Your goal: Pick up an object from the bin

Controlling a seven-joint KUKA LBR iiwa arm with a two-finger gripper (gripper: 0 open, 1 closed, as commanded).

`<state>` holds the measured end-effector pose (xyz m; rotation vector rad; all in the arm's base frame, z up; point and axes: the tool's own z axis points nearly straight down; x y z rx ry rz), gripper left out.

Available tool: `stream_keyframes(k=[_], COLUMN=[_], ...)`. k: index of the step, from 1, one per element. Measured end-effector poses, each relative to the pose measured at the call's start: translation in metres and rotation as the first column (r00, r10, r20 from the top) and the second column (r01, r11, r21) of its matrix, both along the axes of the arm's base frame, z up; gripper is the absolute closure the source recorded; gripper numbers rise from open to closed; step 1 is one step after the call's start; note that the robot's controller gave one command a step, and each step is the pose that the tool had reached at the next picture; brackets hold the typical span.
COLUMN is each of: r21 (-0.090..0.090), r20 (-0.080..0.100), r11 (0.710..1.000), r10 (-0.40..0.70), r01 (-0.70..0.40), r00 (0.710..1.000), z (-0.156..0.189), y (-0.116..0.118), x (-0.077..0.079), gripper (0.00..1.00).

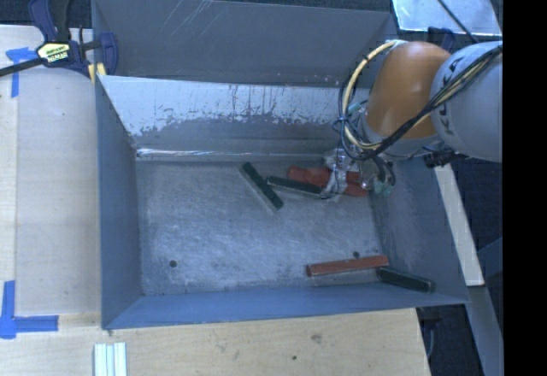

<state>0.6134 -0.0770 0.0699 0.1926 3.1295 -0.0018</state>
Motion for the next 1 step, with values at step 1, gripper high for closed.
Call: stream_keyframes(k=[1], r21=[0.0], r20=[0.004], r11=[1.0], r10=[0.001], r01=[-0.001], r00=[1.0], z=[0.0698], y=[-0.0004], x=[0.0022], gripper=[1.0])
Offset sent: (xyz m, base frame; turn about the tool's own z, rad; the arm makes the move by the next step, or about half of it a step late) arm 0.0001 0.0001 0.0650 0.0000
